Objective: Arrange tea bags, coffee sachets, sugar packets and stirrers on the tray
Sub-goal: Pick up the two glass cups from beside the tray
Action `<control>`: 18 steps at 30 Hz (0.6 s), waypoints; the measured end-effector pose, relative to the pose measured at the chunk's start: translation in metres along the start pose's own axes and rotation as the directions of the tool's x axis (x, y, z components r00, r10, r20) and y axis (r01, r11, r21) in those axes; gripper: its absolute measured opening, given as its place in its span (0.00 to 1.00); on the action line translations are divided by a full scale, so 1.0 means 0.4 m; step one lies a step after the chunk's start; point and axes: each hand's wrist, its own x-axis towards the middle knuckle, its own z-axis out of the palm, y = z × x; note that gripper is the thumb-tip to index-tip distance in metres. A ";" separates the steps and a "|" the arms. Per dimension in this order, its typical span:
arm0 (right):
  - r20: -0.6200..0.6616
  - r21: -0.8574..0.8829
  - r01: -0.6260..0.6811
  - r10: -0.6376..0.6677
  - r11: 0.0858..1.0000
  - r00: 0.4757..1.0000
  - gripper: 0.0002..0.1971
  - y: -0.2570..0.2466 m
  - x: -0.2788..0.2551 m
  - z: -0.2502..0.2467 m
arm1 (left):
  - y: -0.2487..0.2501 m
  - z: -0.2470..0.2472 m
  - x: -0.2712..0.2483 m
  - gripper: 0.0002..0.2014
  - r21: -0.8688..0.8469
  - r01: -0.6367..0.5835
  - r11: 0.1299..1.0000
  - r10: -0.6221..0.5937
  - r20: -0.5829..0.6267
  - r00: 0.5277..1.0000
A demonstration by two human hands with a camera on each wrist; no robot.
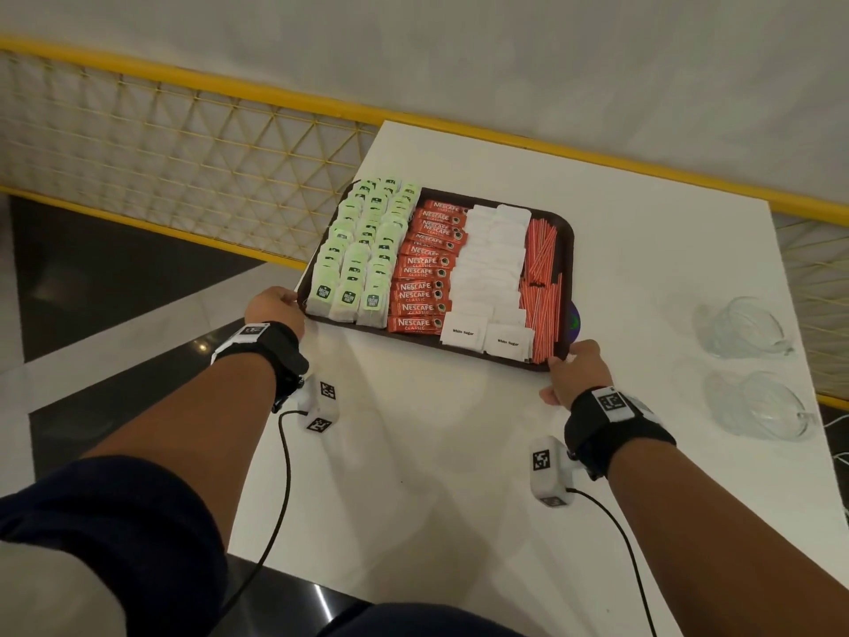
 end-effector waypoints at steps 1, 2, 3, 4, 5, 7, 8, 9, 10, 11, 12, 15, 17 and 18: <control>0.013 -0.018 0.006 -0.006 1.000 1.000 0.17 0.003 -0.007 -0.011 | 0.012 -0.011 -0.014 0.15 0.040 0.004 0.999 -0.003 -0.033 0.999; 0.013 -0.038 0.009 -0.008 0.999 1.000 0.17 0.004 -0.014 -0.025 | 0.025 -0.017 -0.023 0.16 0.049 0.005 0.999 -0.001 -0.080 0.997; -0.005 -0.041 0.015 -0.016 0.999 1.000 0.17 0.004 -0.022 -0.043 | 0.042 -0.022 -0.038 0.16 0.069 -0.010 0.998 0.019 -0.127 0.992; -0.031 -0.033 0.024 -0.025 0.999 0.999 0.16 0.002 -0.029 -0.063 | 0.065 -0.023 -0.050 0.16 0.095 -0.044 0.994 0.059 -0.164 0.985; -0.055 -0.021 0.044 -0.045 0.999 0.997 0.15 -0.003 -0.038 -0.084 | 0.091 -0.018 -0.058 0.16 0.119 -0.088 0.989 0.110 -0.187 0.976; -0.088 0.001 0.095 -0.094 0.995 0.992 0.14 -0.015 -0.053 -0.129 | 0.161 0.001 -0.084 0.15 0.135 -0.220 0.966 0.241 -0.169 0.956; -0.102 0.016 0.127 -0.125 0.992 0.987 0.14 -0.019 -0.057 -0.152 | 0.207 0.010 -0.107 0.15 0.132 -0.284 0.950 0.303 -0.152 0.941; -0.114 0.035 0.165 -0.160 0.986 0.980 0.14 -0.025 -0.065 -0.178 | 0.257 0.025 -0.129 0.15 0.121 -0.339 0.933 0.355 -0.140 0.924; -0.129 0.050 0.201 -0.194 0.978 0.973 0.13 -0.029 -0.070 -0.204 | 0.307 0.040 -0.155 0.15 0.104 -0.390 0.915 0.401 -0.117 0.909; -0.145 0.058 0.236 -0.226 0.970 0.963 0.13 -0.034 -0.076 -0.233 | 0.358 0.060 -0.180 0.15 0.092 -0.445 0.891 0.453 -0.093 0.887; -0.163 0.061 0.269 -0.256 0.961 0.953 0.12 -0.037 -0.080 -0.262 | 0.407 0.081 -0.206 0.15 0.092 -0.500 0.861 0.506 -0.060 0.860; -0.214 0.090 0.349 -0.324 0.933 0.922 0.10 -0.031 -0.093 -0.357 | 0.535 0.158 -0.285 0.15 0.076 -0.671 0.738 0.671 0.022 0.741; -0.264 0.090 0.382 -0.347 0.920 0.900 0.08 -0.006 -0.092 -0.427 | 0.606 0.213 -0.351 0.15 0.013 -0.728 0.685 0.725 0.085 0.683; -0.291 0.077 0.386 -0.350 0.919 0.891 0.06 0.013 -0.090 -0.464 | 0.636 0.239 -0.388 0.15 -0.006 -0.748 0.664 0.743 0.125 0.658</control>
